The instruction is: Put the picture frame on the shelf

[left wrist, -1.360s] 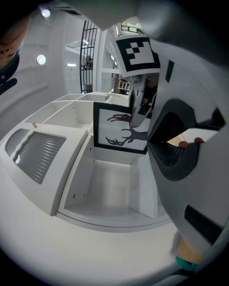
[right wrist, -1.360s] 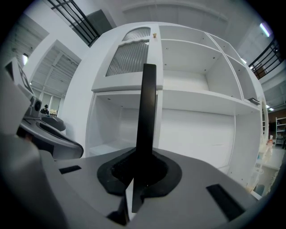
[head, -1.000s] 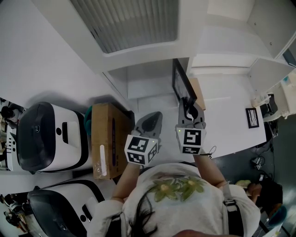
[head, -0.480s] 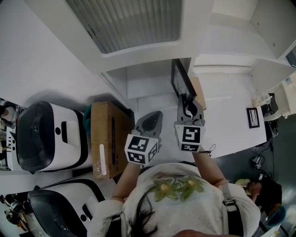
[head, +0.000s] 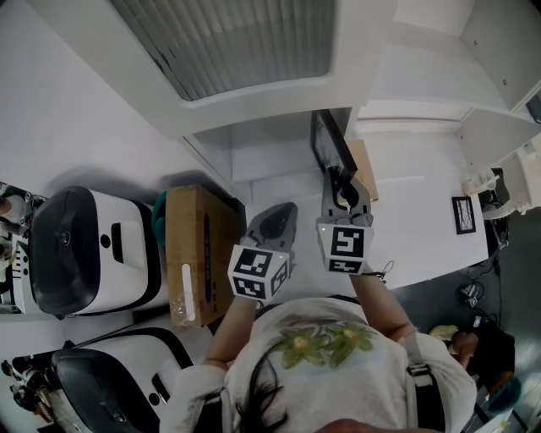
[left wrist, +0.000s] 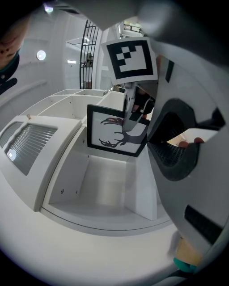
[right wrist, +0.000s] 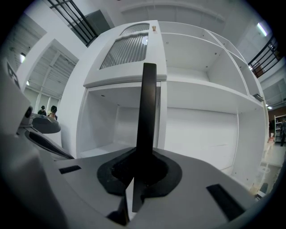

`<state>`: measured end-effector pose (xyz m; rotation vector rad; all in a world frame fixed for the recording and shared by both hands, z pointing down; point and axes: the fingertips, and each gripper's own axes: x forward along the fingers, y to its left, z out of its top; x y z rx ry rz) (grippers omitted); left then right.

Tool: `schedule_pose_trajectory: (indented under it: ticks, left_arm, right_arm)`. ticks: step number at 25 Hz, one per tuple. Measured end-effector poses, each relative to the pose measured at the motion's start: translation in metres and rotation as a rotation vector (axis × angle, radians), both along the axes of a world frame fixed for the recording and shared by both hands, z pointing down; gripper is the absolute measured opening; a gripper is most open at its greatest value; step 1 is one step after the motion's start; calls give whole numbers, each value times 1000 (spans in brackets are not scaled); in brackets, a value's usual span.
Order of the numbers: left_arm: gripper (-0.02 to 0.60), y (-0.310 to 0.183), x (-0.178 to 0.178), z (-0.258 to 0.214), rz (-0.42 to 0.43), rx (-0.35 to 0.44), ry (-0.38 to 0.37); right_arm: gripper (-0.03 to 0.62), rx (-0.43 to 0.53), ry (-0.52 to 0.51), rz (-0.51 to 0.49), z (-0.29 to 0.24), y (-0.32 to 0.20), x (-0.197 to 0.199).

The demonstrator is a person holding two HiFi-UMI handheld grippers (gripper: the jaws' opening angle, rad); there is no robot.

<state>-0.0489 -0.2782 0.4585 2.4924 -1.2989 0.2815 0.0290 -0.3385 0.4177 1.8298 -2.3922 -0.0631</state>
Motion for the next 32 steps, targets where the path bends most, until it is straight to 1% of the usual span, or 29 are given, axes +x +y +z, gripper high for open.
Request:
schedule_pose_trajectory:
  ticks: [12,32]
  left_arm:
    - [28,-10,-3,4,-5,-13,5]
    - [28,-17,-1,7,-8,-22,6]
  right_arm:
    - [40,14,21,1,-1,-18,-7]
    - [40,6,7,-21,-2,-40,-13]
